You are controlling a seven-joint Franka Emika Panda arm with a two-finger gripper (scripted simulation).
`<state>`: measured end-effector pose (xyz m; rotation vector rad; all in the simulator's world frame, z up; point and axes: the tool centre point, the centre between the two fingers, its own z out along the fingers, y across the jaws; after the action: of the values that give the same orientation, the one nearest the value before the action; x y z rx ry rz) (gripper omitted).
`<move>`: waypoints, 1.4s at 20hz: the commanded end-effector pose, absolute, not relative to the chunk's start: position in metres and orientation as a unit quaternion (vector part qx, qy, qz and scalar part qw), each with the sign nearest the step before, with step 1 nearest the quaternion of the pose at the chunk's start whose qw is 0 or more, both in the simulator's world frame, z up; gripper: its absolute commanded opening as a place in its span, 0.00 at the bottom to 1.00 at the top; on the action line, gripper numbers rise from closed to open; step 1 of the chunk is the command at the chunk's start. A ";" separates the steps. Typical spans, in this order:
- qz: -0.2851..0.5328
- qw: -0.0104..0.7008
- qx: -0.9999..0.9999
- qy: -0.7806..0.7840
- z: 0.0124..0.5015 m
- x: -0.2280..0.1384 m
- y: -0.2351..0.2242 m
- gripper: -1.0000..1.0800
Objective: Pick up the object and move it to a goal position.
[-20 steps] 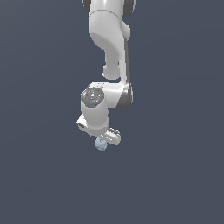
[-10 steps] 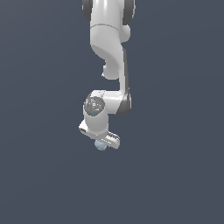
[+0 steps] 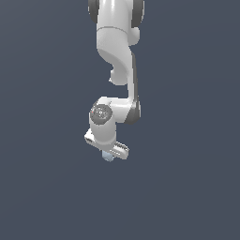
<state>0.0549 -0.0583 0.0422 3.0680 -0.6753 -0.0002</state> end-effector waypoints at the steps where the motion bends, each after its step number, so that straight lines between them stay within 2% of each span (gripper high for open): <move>1: 0.000 0.000 0.977 -0.215 0.042 0.055 -0.058 0.00; 10: 0.000 0.000 0.977 -0.215 0.043 0.061 -0.037 0.00; 23: 0.000 0.000 0.977 -0.215 0.045 0.095 0.073 0.00; 28: 0.000 0.000 0.977 -0.215 0.046 0.104 0.100 0.00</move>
<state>0.1016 0.0932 0.0453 3.0693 -0.6721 -0.0007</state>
